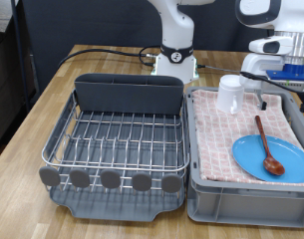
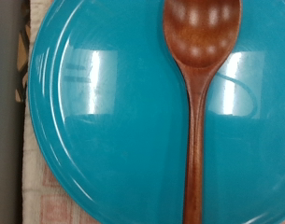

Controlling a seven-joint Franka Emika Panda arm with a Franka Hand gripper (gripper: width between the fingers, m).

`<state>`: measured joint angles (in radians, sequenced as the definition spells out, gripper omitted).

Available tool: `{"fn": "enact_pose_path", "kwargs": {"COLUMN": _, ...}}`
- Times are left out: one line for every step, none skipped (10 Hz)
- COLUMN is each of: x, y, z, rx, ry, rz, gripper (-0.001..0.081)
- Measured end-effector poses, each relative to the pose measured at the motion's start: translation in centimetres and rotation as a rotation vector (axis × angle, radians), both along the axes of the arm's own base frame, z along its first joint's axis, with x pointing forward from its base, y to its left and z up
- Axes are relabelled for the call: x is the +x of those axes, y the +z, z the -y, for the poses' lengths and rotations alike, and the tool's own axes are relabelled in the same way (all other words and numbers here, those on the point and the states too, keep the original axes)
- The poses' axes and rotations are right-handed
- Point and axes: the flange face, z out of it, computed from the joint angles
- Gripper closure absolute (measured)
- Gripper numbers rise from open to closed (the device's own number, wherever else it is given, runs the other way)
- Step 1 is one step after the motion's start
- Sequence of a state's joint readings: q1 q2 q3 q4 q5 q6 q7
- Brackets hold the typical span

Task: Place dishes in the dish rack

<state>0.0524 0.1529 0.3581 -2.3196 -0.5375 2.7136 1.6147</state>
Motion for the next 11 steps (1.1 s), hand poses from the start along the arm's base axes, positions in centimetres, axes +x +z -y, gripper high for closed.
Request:
{"fn": "enact_pose_path", "kwargs": {"x": 0.3, "y": -0.7, "z": -0.2, "rx": 0.006, "ry": -0.025, "rz": -0.001, "gripper": 0.0004}}
{"fn": "enact_pose_path", "kwargs": {"x": 0.5, "y": -1.4, "z": -0.4, "rx": 0.011, "ry": -0.045, "rz": -0.003, "gripper": 0.0004}}
{"fn": "enact_pose_path", "kwargs": {"x": 0.6, "y": -2.0, "z": -0.6, "rx": 0.017, "ry": -0.066, "rz": -0.009, "gripper": 0.0004}}
{"fn": "enact_pose_path", "kwargs": {"x": 0.5, "y": -2.4, "z": -0.7, "rx": 0.035, "ry": -0.106, "rz": -0.019, "gripper": 0.0004}}
{"fn": "enact_pose_path", "kwargs": {"x": 0.4, "y": -2.5, "z": -1.0, "rx": 0.042, "ry": -0.13, "rz": -0.023, "gripper": 0.0004}}
{"fn": "enact_pose_path", "kwargs": {"x": 0.2, "y": -2.6, "z": -1.3, "rx": 0.041, "ry": -0.136, "rz": -0.026, "gripper": 0.0004}}
{"fn": "enact_pose_path", "kwargs": {"x": 0.0, "y": -2.5, "z": -1.5, "rx": 0.038, "ry": -0.125, "rz": -0.023, "gripper": 0.0004}}
{"fn": "enact_pose_path", "kwargs": {"x": 0.1, "y": -2.4, "z": -1.6, "rx": 0.026, "ry": -0.097, "rz": -0.016, "gripper": 0.0004}}
{"fn": "enact_pose_path", "kwargs": {"x": 0.3, "y": -2.2, "z": -1.6, "rx": 0.015, "ry": -0.066, "rz": -0.012, "gripper": 0.0004}}
{"fn": "enact_pose_path", "kwargs": {"x": 0.6, "y": -2.0, "z": -1.3, "rx": 0.007, "ry": -0.044, "rz": -0.009, "gripper": 0.0004}}
{"fn": "enact_pose_path", "kwargs": {"x": 0.8, "y": -2.0, "z": -0.9, "rx": 0.003, "ry": -0.036, "rz": -0.008, "gripper": 0.0004}}
